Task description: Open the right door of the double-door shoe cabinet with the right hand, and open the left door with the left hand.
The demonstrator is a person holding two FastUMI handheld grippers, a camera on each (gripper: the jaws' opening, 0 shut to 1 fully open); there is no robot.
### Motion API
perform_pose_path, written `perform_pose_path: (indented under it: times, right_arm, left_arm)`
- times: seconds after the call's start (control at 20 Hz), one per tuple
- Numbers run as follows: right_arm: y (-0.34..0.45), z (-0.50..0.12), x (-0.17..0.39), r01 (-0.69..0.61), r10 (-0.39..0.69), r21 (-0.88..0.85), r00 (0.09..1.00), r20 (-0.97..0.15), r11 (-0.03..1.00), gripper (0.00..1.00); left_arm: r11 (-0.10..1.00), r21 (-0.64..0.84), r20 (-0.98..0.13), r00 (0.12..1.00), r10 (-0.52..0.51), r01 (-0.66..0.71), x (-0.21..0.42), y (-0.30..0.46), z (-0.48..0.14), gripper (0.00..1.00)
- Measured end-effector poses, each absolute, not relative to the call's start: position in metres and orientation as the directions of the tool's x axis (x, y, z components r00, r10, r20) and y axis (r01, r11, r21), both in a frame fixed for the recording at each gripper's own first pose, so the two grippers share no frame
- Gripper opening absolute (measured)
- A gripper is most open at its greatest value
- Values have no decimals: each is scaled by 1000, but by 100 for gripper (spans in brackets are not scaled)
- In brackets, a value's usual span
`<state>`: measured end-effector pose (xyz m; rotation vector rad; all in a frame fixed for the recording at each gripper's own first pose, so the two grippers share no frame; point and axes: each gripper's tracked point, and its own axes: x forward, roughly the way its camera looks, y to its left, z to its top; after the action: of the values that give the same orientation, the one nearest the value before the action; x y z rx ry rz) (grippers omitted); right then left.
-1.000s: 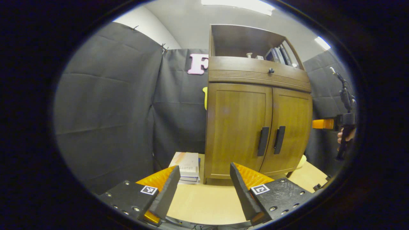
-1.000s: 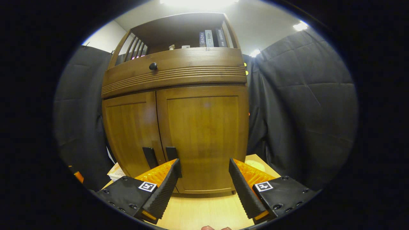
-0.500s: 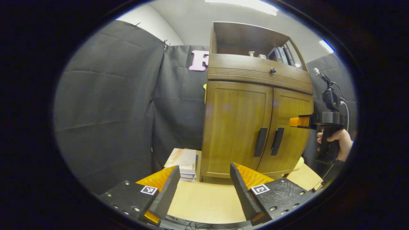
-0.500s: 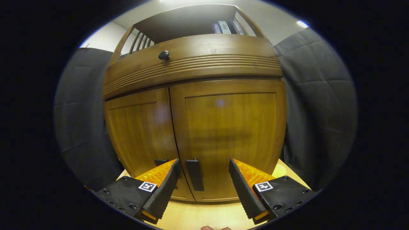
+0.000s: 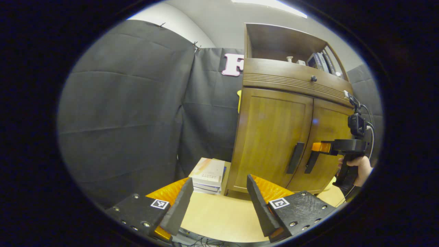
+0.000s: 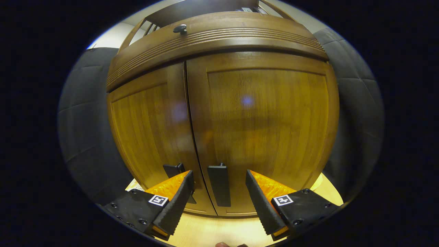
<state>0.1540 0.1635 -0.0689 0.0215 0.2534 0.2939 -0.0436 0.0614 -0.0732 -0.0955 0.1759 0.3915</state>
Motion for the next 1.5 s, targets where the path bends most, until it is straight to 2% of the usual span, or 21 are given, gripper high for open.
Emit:
perform_pose_path:
  times: [0.05,0.55,0.75,0.8,0.9,1.1,1.25,1.5]
  right_arm:
    - [164,-73,158,-281,284,49,925,-251,958,93]
    - [171,-102,175,-299,289,8,912,-290,954,93]
    - [173,-103,184,-312,302,13,909,-288,950,67]
    - [174,-102,184,-317,307,14,908,-286,948,54]
    - [177,-104,183,-325,313,3,905,-288,946,37]
    - [177,-105,187,-342,334,28,893,-300,939,32]
    - [176,-103,186,-374,365,25,887,-283,927,21]
    - [175,-102,180,-387,380,31,882,-277,921,20]
  left_arm:
    - [914,-52,-187,903,387,-402,-46,63,-72,89]
    - [876,-18,-221,857,466,-481,-56,47,-71,90]
    - [874,-5,-230,851,472,-486,-50,40,-75,90]
    - [874,-3,-233,850,472,-486,-49,37,-76,90]
    - [876,-1,-236,851,469,-482,-48,33,-76,90]
    - [882,0,-229,858,459,-472,-55,19,-71,90]
    - [883,29,-221,858,463,-469,-60,15,-69,89]
    - [896,18,-223,872,436,-443,-68,11,-67,90]
